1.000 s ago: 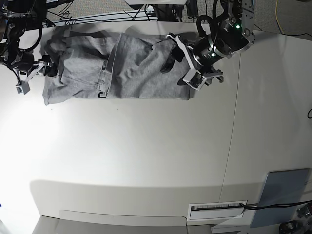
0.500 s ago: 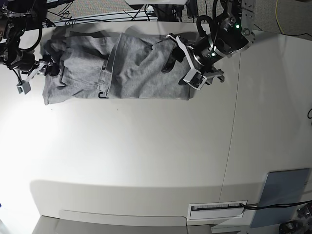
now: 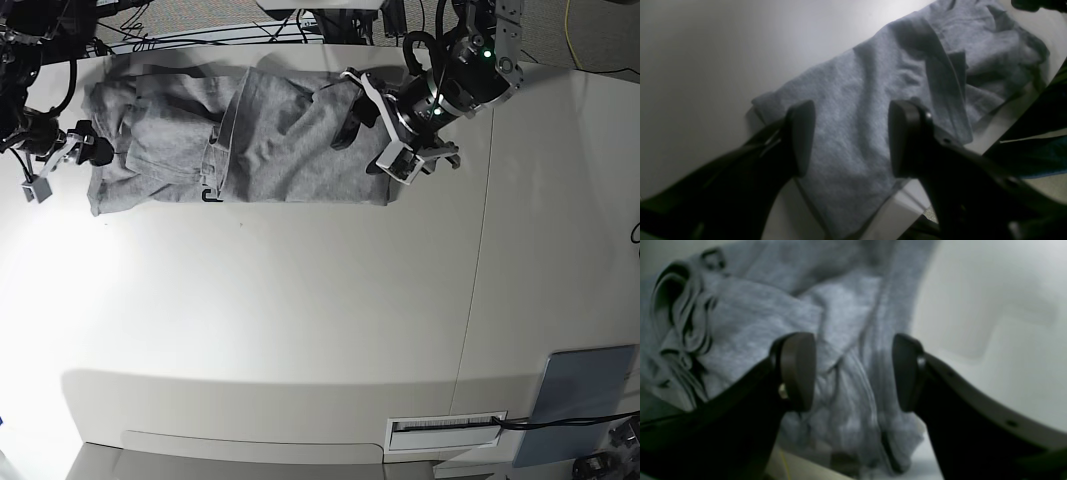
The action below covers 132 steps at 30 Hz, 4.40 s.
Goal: Fold the T-shirt properly
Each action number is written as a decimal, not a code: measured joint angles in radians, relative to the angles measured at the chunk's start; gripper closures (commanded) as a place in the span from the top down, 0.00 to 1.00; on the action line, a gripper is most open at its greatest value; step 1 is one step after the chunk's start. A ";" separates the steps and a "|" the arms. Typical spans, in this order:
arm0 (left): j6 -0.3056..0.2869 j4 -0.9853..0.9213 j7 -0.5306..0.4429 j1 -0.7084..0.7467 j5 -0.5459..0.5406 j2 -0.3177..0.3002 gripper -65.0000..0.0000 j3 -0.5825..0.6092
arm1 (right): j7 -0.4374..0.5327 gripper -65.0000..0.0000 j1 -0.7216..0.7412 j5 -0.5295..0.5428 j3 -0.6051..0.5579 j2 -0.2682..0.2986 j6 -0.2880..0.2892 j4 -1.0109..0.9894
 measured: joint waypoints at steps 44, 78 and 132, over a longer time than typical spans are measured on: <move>0.000 0.000 -0.007 0.017 0.051 0.000 0.51 0.000 | 0.067 0.19 0.005 -0.061 -0.045 -0.214 -0.050 0.008; 0.000 0.000 -0.029 0.068 0.074 0.000 0.51 0.000 | 0.093 0.00 -0.029 -0.513 -0.484 -0.373 -0.287 0.644; -0.095 -0.002 -0.006 0.127 -0.245 0.004 0.51 -0.652 | 0.135 0.52 -0.023 -0.351 -1.062 -0.458 0.004 0.736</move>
